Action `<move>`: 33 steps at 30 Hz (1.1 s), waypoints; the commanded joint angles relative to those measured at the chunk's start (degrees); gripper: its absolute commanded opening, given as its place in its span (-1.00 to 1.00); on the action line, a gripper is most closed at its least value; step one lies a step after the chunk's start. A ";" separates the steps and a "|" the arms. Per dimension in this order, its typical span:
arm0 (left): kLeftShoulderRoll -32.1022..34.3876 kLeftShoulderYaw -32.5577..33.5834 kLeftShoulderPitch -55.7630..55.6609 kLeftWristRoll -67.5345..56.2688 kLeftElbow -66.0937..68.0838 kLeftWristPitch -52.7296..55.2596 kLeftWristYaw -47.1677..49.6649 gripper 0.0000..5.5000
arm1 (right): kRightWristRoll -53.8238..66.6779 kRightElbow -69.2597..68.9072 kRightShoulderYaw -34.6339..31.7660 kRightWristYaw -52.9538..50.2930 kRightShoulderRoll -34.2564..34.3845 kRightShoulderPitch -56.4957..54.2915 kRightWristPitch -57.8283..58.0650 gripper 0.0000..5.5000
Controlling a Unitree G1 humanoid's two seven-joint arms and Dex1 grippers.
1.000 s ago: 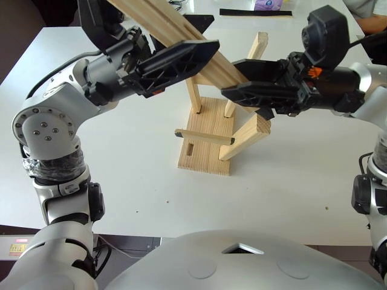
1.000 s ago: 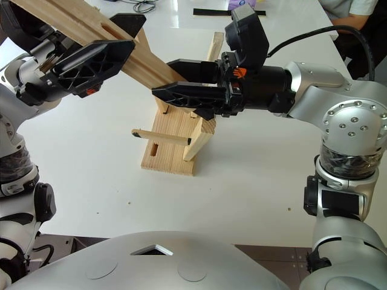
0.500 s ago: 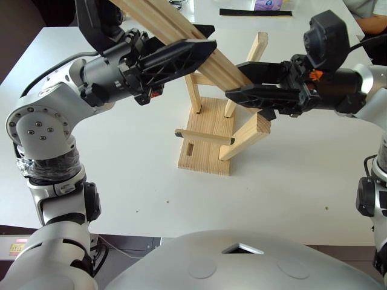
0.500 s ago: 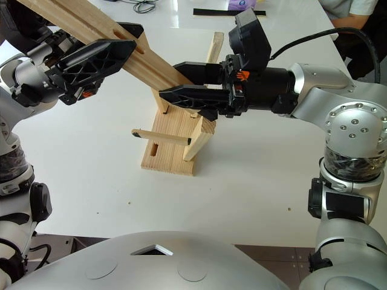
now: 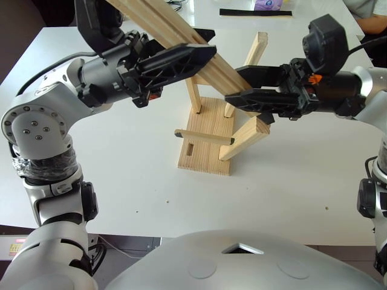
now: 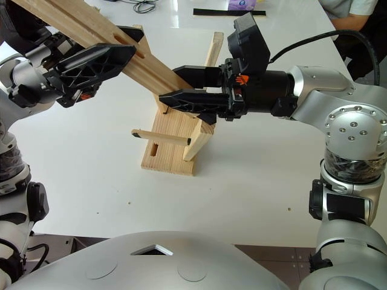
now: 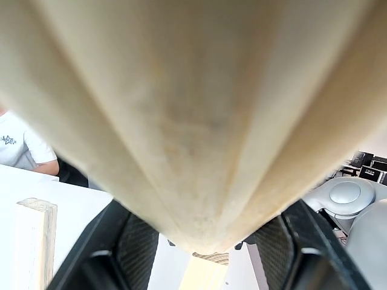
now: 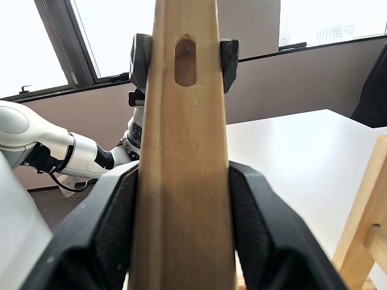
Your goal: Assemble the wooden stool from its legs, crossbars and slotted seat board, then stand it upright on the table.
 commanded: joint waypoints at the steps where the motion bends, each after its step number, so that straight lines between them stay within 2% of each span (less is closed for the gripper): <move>1: -0.27 2.88 -1.34 -0.03 2.35 -1.91 2.71 -0.25 | -1.32 -1.06 1.23 1.02 -0.74 0.11 0.32 -0.08; 9: -3.88 5.55 -3.80 -3.48 4.37 -4.56 9.39 -0.25 | -1.70 -0.10 0.79 -0.26 -0.17 -0.01 0.39 0.32; 16: -1.08 6.90 -6.97 0.95 7.57 -5.81 9.82 -0.25 | -2.14 1.04 -2.31 -1.01 -2.32 1.81 0.27 0.71; 22: 8.90 7.16 -5.81 13.74 8.73 -8.49 -1.50 -0.25 | -1.92 0.82 -9.30 -0.48 -6.80 7.35 0.00 0.71; 28: 12.85 7.31 0.99 22.72 7.49 -12.54 -9.95 -0.25 | -3.04 -0.09 -15.66 -0.17 -10.19 15.60 -0.32 0.71; 30: 13.92 6.50 3.28 27.31 7.59 -16.30 -13.91 -0.25 | -3.39 -0.81 -17.76 -0.02 -11.10 18.87 -0.28 0.71; 33: 14.37 4.65 6.48 38.08 10.66 -27.55 -19.27 -0.25 | -3.46 -2.20 -21.08 0.46 -12.06 24.14 -0.40 0.71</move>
